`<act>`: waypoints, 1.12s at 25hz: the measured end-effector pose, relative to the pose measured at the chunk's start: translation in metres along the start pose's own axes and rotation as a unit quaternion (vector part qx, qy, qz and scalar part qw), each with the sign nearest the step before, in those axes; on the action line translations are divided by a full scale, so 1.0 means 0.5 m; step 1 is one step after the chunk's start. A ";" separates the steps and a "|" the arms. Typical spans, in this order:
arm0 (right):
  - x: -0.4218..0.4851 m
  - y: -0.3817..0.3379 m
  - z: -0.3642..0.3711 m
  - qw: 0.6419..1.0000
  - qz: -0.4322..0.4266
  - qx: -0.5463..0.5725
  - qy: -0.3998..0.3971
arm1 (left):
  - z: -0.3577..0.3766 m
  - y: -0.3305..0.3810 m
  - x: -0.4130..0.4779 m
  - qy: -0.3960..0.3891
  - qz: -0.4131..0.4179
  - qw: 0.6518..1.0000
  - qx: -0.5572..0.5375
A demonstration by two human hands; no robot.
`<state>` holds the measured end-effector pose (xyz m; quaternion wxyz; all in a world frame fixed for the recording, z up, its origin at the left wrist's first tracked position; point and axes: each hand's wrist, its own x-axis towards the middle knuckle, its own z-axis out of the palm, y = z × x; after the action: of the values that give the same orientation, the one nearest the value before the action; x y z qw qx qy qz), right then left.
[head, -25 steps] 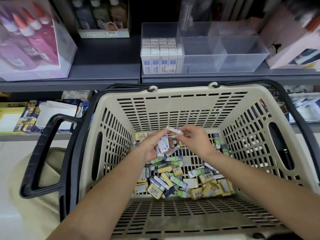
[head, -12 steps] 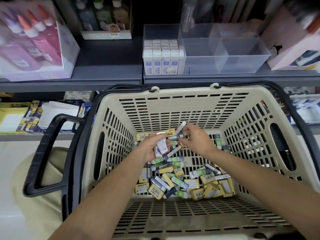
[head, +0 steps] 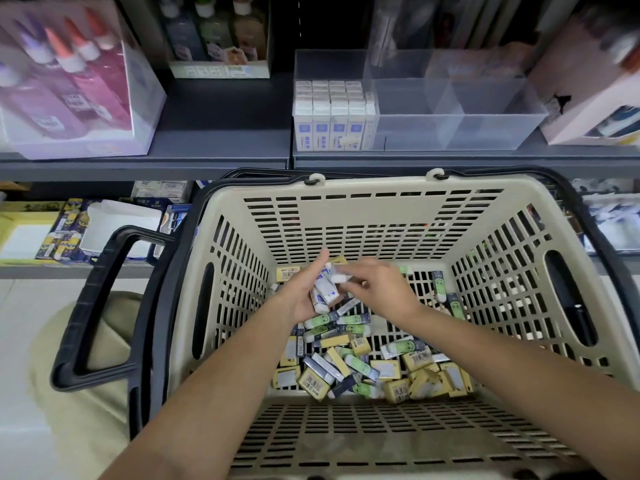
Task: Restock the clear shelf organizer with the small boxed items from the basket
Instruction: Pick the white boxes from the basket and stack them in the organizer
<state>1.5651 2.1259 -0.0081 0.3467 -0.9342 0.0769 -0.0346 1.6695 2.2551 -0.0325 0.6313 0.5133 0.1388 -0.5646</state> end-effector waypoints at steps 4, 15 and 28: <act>-0.025 0.028 -0.008 0.997 0.019 -0.019 -0.074 | -0.009 -0.001 -0.004 0.040 0.020 0.998 0.032; -0.013 0.059 0.033 0.970 0.132 -0.149 -0.137 | -0.007 0.006 -0.012 0.051 0.023 0.998 0.033; 0.035 -0.064 -0.191 0.924 0.173 0.341 -0.013 | 0.095 0.212 -0.187 0.023 0.246 0.919 0.307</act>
<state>1.5749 2.0855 0.0855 0.6456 -0.7321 0.2167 0.0144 1.7108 2.2529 0.1108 0.5587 0.7128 -0.1572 -0.3938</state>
